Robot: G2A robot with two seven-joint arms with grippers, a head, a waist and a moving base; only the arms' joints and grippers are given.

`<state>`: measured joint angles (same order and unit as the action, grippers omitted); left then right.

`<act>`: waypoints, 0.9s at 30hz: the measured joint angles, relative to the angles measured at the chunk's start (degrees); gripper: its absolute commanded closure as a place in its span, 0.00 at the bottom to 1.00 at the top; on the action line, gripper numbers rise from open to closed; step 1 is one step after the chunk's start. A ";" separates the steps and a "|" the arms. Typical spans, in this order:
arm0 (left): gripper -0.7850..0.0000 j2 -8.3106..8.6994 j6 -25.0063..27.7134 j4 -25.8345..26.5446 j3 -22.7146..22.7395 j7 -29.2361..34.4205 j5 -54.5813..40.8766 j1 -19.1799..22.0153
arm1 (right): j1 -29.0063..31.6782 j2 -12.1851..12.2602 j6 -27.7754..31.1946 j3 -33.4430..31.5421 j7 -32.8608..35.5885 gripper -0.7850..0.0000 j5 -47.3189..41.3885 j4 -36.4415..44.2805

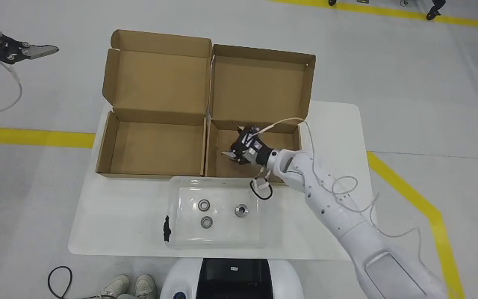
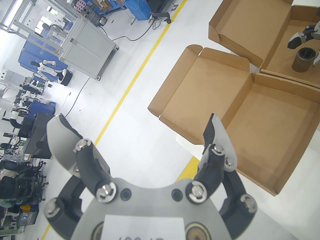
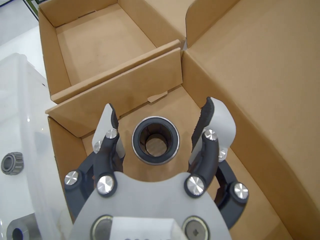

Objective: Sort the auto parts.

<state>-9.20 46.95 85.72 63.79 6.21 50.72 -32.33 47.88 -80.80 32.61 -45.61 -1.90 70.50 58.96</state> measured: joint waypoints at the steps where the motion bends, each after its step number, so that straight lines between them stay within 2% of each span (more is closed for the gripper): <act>1: 0.00 0.00 0.00 0.00 0.00 0.00 0.00 0.00 | 0.35 0.19 0.21 -0.43 0.07 0.20 0.05 1.39; 8: 0.00 0.00 0.00 0.00 0.00 0.00 0.00 0.00 | 5.45 2.26 2.22 -4.32 5.57 0.19 1.44 16.88; 15: 0.00 0.00 0.00 0.00 0.00 0.00 0.00 0.00 | 14.10 4.25 4.19 -7.38 14.60 0.16 0.47 32.59; 23: 0.00 0.00 0.00 0.00 0.00 0.00 0.00 0.00 | 21.60 6.10 7.23 -10.26 19.16 0.13 1.41 41.49; 27: 0.00 0.00 0.00 0.00 0.00 0.00 0.00 0.00 | 25.32 7.10 8.58 -12.20 20.95 0.18 1.78 43.54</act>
<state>-9.20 46.95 85.72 63.79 6.21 50.72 -32.33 73.20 -73.71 41.19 -57.81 19.05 72.28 102.50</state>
